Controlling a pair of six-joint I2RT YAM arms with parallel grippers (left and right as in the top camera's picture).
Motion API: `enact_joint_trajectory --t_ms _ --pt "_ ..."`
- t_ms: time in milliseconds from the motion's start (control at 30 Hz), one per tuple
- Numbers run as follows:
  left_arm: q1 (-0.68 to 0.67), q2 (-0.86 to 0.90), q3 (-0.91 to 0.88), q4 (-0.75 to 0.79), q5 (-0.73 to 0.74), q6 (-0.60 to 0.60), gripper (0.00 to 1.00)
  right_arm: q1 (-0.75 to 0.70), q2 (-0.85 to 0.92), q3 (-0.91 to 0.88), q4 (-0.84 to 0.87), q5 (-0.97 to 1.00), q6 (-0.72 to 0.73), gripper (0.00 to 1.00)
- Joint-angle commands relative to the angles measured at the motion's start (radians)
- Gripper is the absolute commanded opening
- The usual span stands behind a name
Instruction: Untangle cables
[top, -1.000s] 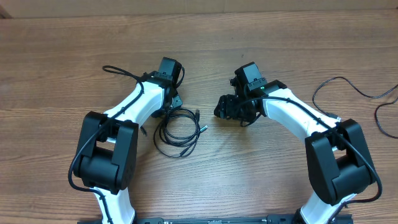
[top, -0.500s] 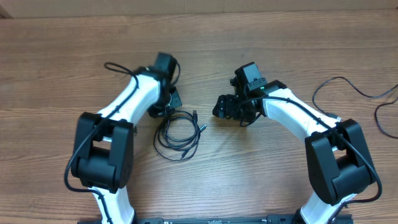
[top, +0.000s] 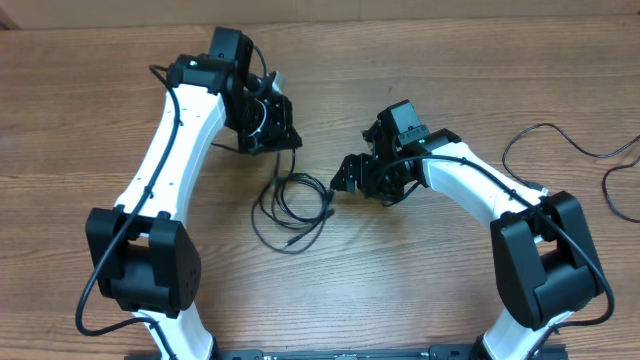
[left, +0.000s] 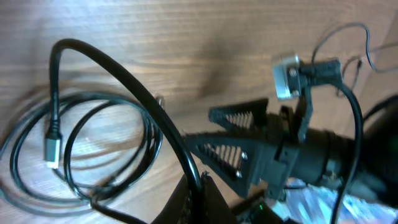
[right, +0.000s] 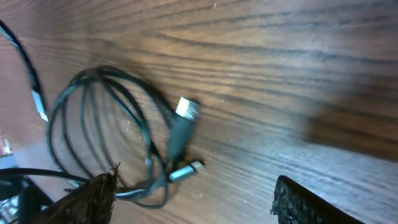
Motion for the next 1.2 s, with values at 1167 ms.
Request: enact_joint_trajectory --t_ms 1167 --pt "0.057 -0.016 0.013 -0.142 0.363 -0.443 0.04 0.237 -0.005 -0.005 0.048 -0.32 -0.532 0.72"
